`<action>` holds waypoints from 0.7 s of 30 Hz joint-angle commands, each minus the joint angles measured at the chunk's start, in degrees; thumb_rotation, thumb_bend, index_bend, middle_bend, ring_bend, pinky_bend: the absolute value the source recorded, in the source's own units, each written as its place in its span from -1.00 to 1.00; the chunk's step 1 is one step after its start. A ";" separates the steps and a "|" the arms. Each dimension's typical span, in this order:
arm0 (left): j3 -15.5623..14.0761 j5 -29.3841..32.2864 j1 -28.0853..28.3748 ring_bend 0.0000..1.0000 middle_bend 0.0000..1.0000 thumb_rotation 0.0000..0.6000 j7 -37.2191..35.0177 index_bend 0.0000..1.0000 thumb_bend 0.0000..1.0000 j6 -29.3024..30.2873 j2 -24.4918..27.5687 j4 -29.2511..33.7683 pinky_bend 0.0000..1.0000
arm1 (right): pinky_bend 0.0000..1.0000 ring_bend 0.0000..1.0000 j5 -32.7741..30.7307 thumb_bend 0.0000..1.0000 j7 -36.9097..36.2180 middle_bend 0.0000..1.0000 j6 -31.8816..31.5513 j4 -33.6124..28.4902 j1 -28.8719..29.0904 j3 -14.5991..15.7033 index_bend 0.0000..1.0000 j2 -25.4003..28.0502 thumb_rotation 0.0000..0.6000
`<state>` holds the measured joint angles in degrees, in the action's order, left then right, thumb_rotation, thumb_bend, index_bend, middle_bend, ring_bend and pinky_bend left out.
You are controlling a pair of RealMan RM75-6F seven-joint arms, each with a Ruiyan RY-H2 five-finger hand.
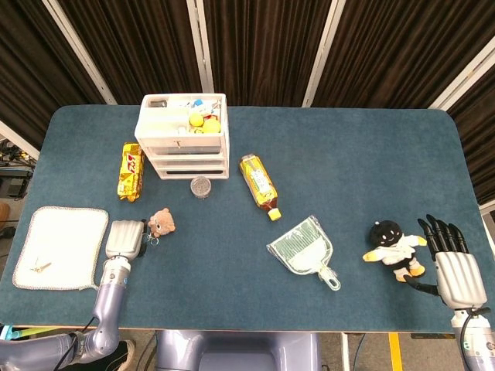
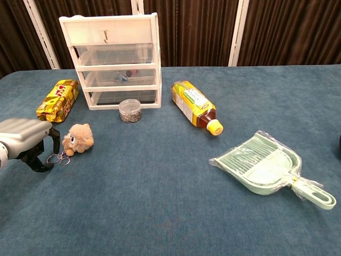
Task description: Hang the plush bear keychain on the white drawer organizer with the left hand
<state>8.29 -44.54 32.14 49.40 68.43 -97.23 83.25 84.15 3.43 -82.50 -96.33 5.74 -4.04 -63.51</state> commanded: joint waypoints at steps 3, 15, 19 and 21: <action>-0.34 -0.01 0.06 0.74 0.88 1.00 -0.18 -0.13 -0.41 0.08 -0.08 0.06 0.52 | -1.00 -1.00 0.09 -0.89 0.00 -1.00 -0.14 0.06 -0.07 0.05 -0.97 -0.07 1.00; -0.95 -3.68 0.22 0.74 0.88 1.00 -2.05 -0.09 -0.39 1.11 1.58 1.45 0.52 | -1.00 -1.00 0.10 -0.89 0.07 -1.00 -0.24 -0.04 -0.10 0.03 -0.97 -0.06 1.00; -1.01 -7.20 0.92 0.74 0.88 1.00 -2.48 -0.08 -0.40 1.79 3.30 3.10 0.52 | -1.00 -1.00 0.18 -0.89 0.17 -1.00 -0.35 0.03 -0.09 -0.02 -0.97 -0.14 1.00; -1.04 -9.07 1.41 0.74 0.88 1.00 -2.68 -0.08 -0.40 1.84 4.30 3.96 0.52 | -1.00 -1.00 0.06 -0.89 0.21 -1.00 -0.24 0.03 -0.05 -0.04 -0.97 -0.15 1.00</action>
<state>7.30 -51.89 32.97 47.04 70.00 -94.05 86.19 84.22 3.64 -82.76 -96.31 5.68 -4.09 -63.66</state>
